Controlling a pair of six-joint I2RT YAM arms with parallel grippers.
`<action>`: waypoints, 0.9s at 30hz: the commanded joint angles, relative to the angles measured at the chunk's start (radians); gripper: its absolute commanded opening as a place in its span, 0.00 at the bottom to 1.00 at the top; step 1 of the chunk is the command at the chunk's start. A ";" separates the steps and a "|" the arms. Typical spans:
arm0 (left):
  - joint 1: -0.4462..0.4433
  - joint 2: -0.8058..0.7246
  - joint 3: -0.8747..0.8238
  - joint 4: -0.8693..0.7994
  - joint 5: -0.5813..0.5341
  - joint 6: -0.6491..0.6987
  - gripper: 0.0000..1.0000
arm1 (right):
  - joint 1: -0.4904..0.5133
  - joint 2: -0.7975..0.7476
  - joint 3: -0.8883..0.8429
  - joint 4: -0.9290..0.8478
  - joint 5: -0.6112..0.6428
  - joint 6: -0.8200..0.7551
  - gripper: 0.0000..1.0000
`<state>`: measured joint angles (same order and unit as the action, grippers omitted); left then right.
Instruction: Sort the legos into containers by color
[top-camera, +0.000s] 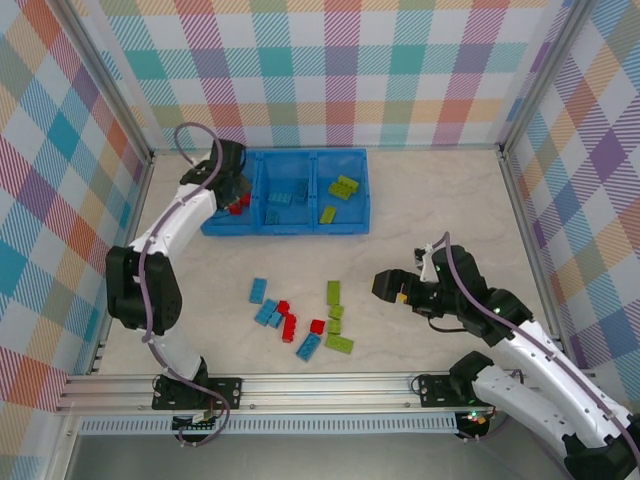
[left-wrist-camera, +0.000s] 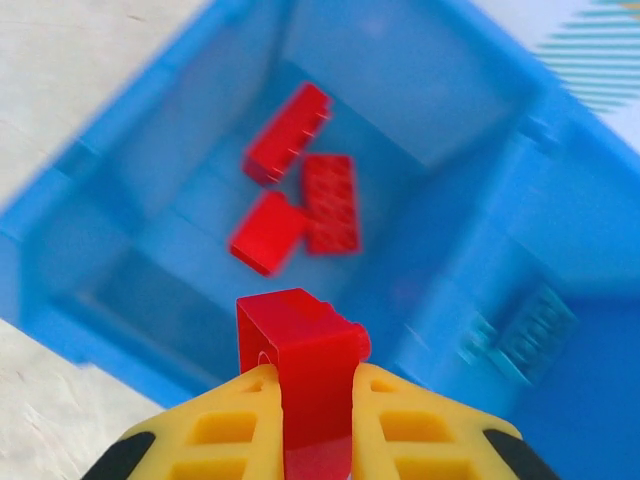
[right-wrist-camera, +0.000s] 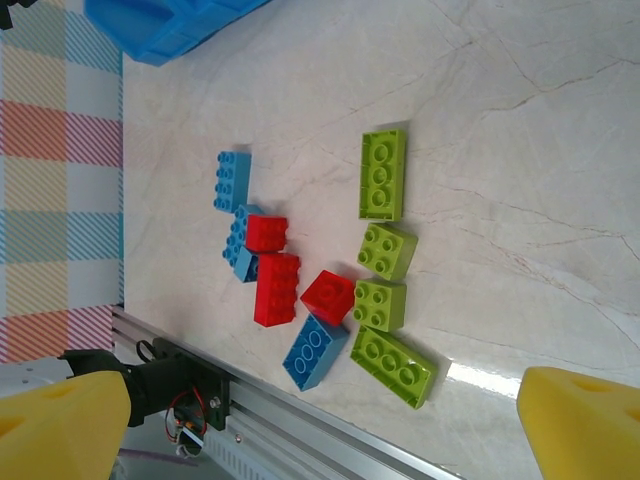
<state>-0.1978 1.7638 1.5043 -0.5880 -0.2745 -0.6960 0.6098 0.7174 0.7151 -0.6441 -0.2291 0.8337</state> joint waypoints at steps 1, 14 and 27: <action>0.061 0.069 0.044 0.017 0.056 0.029 0.23 | -0.003 0.018 0.001 0.009 0.002 0.007 1.00; 0.061 -0.148 -0.035 0.039 0.216 0.132 0.45 | 0.049 0.327 0.115 -0.013 0.087 -0.036 0.88; -0.205 -0.843 -0.480 -0.097 0.372 0.665 0.54 | 0.257 0.899 0.413 -0.038 0.343 0.100 0.89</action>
<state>-0.4000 0.9710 1.1320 -0.6022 0.0700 -0.1959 0.8429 1.5372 1.0691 -0.6674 0.0586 0.8772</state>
